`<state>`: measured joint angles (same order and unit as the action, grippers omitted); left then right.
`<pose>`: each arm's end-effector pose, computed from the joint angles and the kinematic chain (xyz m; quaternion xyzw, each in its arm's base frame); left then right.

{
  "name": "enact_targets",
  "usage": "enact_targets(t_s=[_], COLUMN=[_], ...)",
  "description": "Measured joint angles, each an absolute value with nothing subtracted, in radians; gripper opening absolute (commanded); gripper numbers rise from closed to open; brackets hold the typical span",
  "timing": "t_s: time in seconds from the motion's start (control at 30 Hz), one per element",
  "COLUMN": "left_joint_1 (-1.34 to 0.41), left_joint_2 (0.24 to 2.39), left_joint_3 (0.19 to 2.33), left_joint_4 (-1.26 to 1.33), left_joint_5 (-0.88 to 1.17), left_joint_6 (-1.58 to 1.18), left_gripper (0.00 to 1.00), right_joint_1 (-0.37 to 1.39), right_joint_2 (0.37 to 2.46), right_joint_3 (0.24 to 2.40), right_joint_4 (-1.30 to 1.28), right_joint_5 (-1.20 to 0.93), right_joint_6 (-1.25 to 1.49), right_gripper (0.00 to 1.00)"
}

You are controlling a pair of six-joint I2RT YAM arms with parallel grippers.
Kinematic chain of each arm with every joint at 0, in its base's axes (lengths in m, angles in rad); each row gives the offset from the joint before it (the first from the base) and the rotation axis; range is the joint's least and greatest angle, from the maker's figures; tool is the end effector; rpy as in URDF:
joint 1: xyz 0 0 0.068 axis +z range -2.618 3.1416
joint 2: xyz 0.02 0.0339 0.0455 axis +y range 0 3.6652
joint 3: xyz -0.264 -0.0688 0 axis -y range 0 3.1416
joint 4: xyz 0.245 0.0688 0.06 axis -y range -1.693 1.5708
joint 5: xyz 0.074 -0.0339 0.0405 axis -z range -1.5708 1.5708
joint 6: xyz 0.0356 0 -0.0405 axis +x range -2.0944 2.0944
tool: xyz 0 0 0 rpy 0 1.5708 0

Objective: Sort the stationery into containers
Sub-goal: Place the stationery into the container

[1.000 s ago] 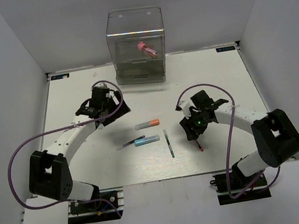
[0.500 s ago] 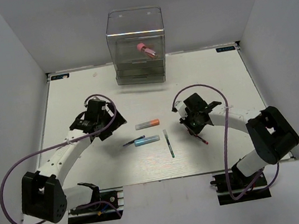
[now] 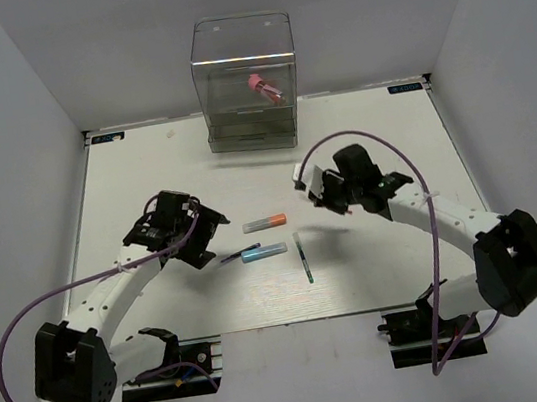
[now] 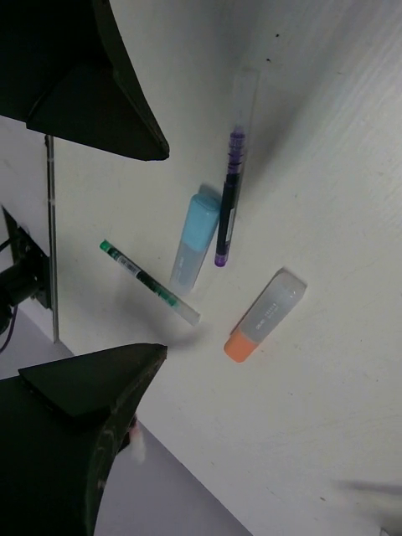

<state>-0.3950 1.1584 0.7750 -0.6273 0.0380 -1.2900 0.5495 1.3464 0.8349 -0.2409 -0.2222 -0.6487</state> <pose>0.2044 -0.0867 0.2265 -0.4110 0.8685 -0.2184 0.1703 0.2378 0.1548 0.2290 -0.5506 0.7281 0.0820 0.4000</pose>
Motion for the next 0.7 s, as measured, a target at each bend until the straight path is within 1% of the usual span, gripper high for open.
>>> enact_targets(t_s=[0.17, 0.4, 0.7], left_joint_1=[-0.395, -0.395, -0.394], left_joint_2=[1.206, 1.292, 1.370], left_joint_3=[0.775, 0.775, 0.775], left_joint_4=[-0.659, -0.686, -0.672], left_joint_5=[0.069, 0.088, 0.093], left_joint_6=[-1.389, -1.443, -1.454], left_gripper=[1.00, 1.00, 1.00], right_joint_1=[0.550, 0.550, 0.550], right_joint_2=[1.436, 1.624, 1.834], right_joint_3=[1.040, 1.158, 1.314], right_joint_4=[-0.109, 0.124, 0.397], right_joint_5=[-0.336, -0.426, -0.433], right_joint_6=[-0.764, -0.869, -0.897], right_gripper=[0.00, 0.00, 0.00])
